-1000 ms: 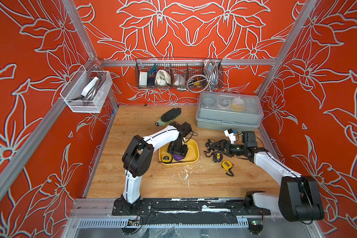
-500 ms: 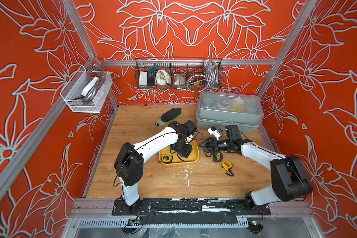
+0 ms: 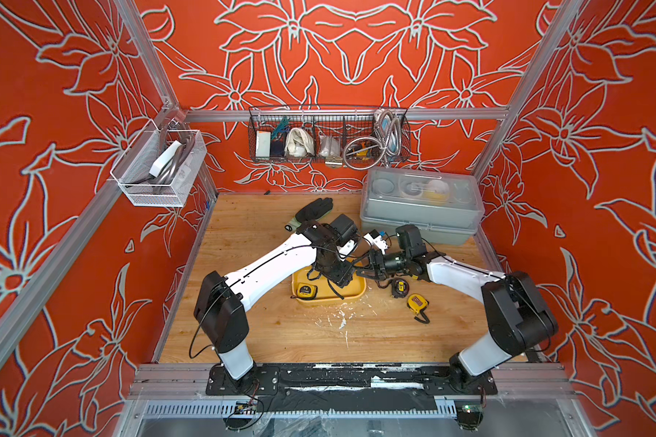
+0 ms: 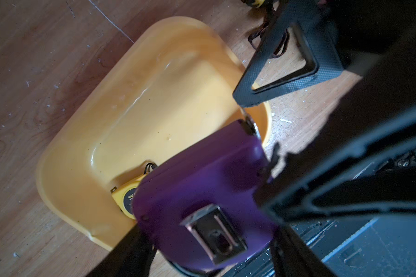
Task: Take the tape measure out of the storage box
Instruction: Pick up the tape measure from the storage box, then place the tape measure at the center of the board.
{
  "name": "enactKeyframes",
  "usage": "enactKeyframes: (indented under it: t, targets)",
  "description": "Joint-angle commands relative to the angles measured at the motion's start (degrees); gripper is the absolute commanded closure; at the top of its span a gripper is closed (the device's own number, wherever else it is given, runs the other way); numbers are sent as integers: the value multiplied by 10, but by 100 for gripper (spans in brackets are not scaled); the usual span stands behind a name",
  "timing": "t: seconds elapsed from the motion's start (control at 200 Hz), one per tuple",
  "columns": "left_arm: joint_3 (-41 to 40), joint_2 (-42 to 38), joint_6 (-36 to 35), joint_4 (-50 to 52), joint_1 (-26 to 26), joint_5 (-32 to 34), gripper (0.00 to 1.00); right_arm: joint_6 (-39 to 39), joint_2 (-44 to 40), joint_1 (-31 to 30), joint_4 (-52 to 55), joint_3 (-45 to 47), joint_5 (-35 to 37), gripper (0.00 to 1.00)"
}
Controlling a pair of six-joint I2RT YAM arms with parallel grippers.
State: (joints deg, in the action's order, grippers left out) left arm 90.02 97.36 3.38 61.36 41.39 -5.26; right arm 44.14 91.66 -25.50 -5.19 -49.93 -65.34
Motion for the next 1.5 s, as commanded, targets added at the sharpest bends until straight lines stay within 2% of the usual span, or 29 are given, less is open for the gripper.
enactKeyframes:
  t: [0.0, 0.05, 0.22, 0.305, 0.38, 0.425, 0.516, 0.596, 0.736, 0.901, 0.991, 1.076, 1.296, 1.497]
  targets:
    - [7, -11, -7, -16, 4, -11, 47, 26, 28, -17, -35, -26, -12, 18]
    - [8, -8, -4, -20, 4, -11, 47, 47, 45, -27, -64, -31, -18, 23]
    - [9, 9, -1, -28, 4, -3, 47, 173, 88, -49, -247, -21, -36, 64]
    - [6, 15, 1, -34, 4, 8, 47, 198, 99, -52, -281, -19, -41, 81]
    - [2, 18, 3, -35, 4, 17, 44, 199, 98, -52, -281, -15, -39, 90]
    - [0, 13, 8, -36, 4, 27, 37, 193, 97, -52, -272, -15, -38, 90]
    - [-5, -9, 17, -42, 3, 42, 12, 150, 86, -45, -212, -17, -31, 91]
    - [-9, -39, 31, -53, -4, 42, 0, 110, 67, -25, -152, -17, -20, 92]
    - [-3, -48, 60, -36, -34, 33, 0, 60, 11, 47, -70, -1, 0, 91]
    - [-17, 3, 93, 14, -68, 49, 0, -40, -68, 165, 83, 30, 20, 90]
    - [-41, 26, 105, 19, -77, 47, 0, -107, -97, 199, 179, 44, 30, 90]
    - [-58, 42, 116, 21, -83, 45, 0, -113, -121, 198, 187, 89, 34, 90]
    - [-73, 75, 147, 35, -107, 44, 0, -44, -176, 170, 84, 241, 51, 90]
    - [-61, 107, 146, 53, -107, 29, 0, -86, -195, 134, 125, 284, 106, 88]
